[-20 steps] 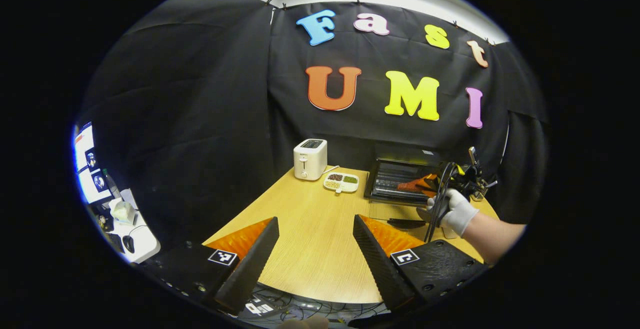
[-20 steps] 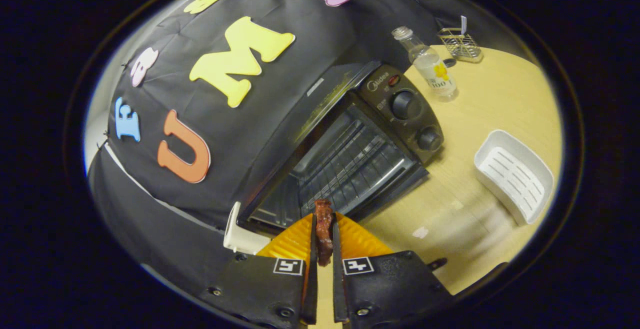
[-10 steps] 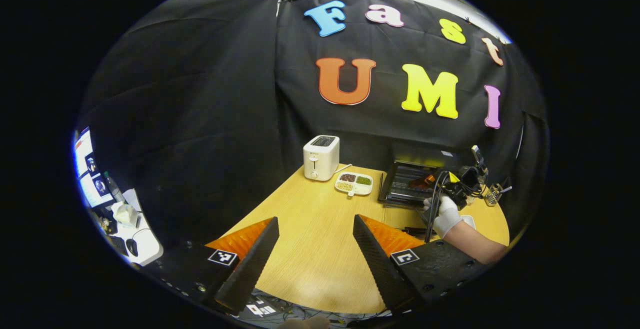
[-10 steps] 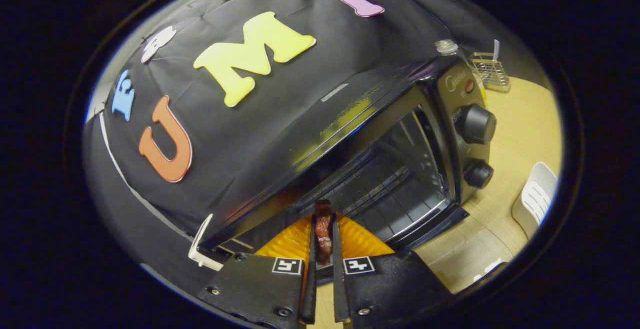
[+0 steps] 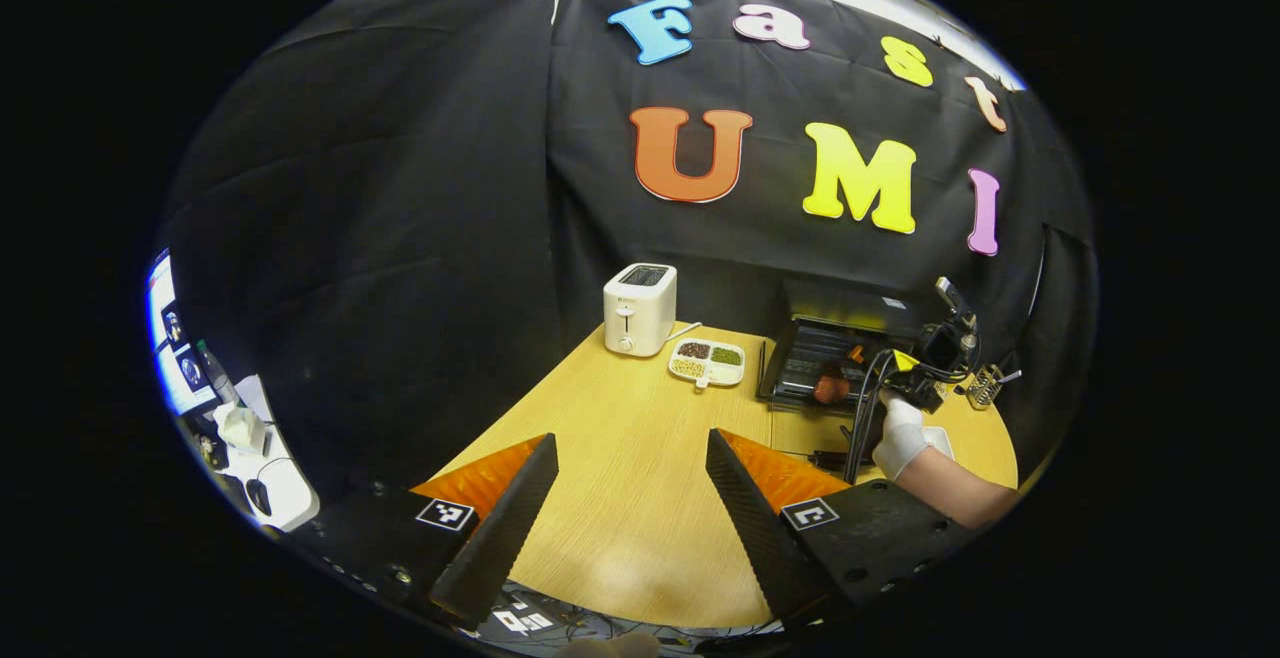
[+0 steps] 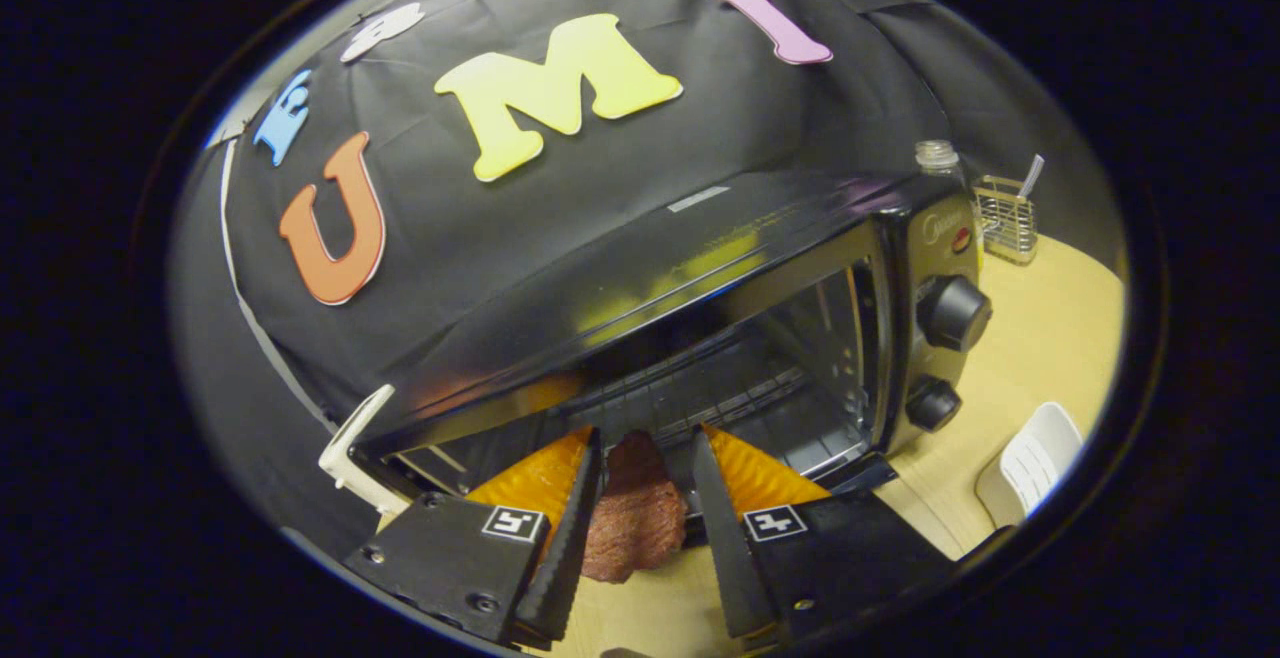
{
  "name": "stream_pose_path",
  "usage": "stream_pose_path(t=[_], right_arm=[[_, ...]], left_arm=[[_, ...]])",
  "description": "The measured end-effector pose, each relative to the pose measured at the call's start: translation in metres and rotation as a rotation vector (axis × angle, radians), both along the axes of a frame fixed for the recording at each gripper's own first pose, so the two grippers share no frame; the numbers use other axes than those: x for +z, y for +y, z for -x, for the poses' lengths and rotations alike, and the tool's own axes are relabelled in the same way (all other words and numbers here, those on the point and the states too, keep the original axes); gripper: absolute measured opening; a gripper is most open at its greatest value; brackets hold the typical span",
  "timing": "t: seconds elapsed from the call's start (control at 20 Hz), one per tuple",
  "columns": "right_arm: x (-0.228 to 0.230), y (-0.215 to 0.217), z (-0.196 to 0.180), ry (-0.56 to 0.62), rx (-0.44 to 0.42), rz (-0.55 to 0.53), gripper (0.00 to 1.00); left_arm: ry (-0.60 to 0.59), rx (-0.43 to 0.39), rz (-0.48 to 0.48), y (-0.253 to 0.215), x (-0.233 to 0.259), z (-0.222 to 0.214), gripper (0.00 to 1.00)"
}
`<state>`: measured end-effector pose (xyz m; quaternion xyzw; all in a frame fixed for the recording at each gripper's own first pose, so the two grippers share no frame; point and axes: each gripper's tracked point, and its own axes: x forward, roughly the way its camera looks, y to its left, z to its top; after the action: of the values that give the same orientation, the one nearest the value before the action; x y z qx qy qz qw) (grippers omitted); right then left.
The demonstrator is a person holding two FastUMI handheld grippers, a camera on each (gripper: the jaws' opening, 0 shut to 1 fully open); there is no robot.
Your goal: Open the electric oven with the left hand, put the food in, and close the electric oven.
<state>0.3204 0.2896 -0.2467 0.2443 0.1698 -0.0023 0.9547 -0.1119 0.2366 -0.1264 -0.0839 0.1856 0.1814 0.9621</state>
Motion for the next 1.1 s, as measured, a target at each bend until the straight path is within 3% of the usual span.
stream_pose_path(t=[0.1, 0.15, 0.2, 0.35, 0.55, 0.75, 0.8, 0.9, 1.1], right_arm=[[0.007, -0.007, 0.020, -0.001, 0.012, 0.041, 0.63], [0.010, -0.010, 0.030, -0.003, 0.024, 0.065, 0.63], [0.014, -0.011, 0.043, -0.003, 0.041, 0.087, 0.64], [0.037, -0.021, 0.087, -0.036, 0.107, 0.209, 0.73], [0.098, -0.044, 0.161, -0.133, 0.179, 0.338, 0.80], [0.165, -0.074, 0.239, -0.232, 0.239, 0.445, 0.80], [0.184, -0.084, 0.255, -0.259, 0.249, 0.468, 0.85], [0.221, -0.108, 0.276, -0.317, 0.231, 0.467, 1.00], [0.273, -0.150, 0.308, -0.390, 0.248, 0.444, 1.00]], left_arm=[[-0.014, 0.003, -0.001, 0.001, 0.004, 0.009, 0.95], [-0.022, 0.003, -0.003, 0.000, 0.005, 0.015, 1.00], [-0.031, -0.002, -0.007, -0.002, 0.006, 0.020, 0.96], [-0.042, -0.019, -0.037, -0.008, 0.004, 0.041, 0.96], [-0.094, -0.048, -0.066, -0.028, 0.011, 0.069, 0.95], [-0.129, -0.055, -0.042, -0.053, 0.006, 0.096, 0.95], [-0.136, -0.057, -0.039, -0.059, 0.005, 0.101, 0.95], [-0.139, -0.050, -0.048, -0.069, 0.003, 0.108, 0.96], [-0.159, -0.041, -0.070, -0.100, 0.007, 0.107, 0.96]])
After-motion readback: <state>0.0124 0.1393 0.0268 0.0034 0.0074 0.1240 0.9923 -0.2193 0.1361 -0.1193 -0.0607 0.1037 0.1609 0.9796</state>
